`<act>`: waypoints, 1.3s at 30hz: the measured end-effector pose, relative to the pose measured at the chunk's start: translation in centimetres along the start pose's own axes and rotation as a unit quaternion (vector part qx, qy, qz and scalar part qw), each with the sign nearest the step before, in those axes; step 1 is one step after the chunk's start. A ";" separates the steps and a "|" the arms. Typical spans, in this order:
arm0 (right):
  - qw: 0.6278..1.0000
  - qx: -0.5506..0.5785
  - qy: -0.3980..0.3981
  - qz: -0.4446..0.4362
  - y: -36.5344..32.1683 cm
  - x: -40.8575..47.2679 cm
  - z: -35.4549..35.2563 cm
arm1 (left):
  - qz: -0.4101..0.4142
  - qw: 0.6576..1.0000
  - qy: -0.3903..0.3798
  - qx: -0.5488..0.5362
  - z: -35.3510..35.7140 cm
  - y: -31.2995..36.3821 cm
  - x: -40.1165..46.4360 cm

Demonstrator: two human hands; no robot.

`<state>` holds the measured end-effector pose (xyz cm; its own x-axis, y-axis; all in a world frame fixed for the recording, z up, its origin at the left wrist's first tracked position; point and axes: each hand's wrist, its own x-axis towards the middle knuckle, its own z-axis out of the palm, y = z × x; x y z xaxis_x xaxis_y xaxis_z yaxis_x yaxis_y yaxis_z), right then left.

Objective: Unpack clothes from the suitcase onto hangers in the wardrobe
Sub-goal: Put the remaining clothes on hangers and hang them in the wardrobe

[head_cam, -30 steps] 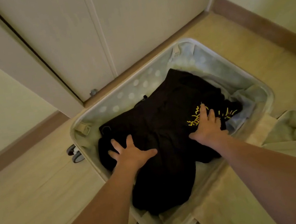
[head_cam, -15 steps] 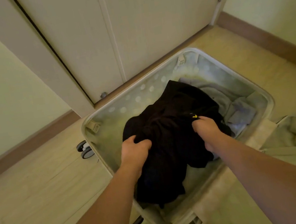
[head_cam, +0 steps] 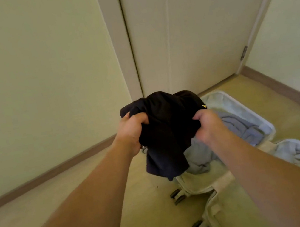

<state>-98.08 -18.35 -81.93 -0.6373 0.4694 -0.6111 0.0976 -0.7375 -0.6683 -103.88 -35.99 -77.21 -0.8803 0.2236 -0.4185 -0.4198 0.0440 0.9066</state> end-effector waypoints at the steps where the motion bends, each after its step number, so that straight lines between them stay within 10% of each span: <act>1: 1.000 -0.008 -0.011 0.000 -0.3 -2.8 1.4 | 0.014 1.000 0.003 0.001 -1.6 1.7 -2.3; 13: 0.986 -0.105 -0.132 -0.012 3.2 -37.1 12.3 | 0.120 0.990 0.067 -0.038 -21.2 14.3 -32.6; 25: 0.935 -0.259 -0.226 0.088 19.0 -53.5 16.5 | 0.068 0.987 0.145 -0.007 -40.3 7.7 -48.4; 29: 0.818 -0.506 -0.258 0.094 29.4 -54.1 15.7 | 0.031 0.977 0.211 0.030 -46.0 -0.1 -52.3; 34: 0.553 -0.776 -0.303 0.008 39.4 -56.4 10.8 | -0.170 0.906 0.147 0.357 -49.5 -13.9 -54.9; 36: 0.446 -0.846 -0.291 -0.019 41.4 -57.6 9.0 | -0.162 0.919 0.144 0.330 -50.4 -17.6 -56.4; 39: 0.385 -0.883 -0.248 -0.101 42.3 -58.6 8.3 | -0.094 0.909 0.364 0.179 -51.9 -20.1 -58.3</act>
<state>-62.95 -81.09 -70.88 -0.7933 -0.0430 -0.6073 0.0953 0.9764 -0.1937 -55.58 -100.49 -73.90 -0.7686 -0.5185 -0.3748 -0.5931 0.3578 0.7213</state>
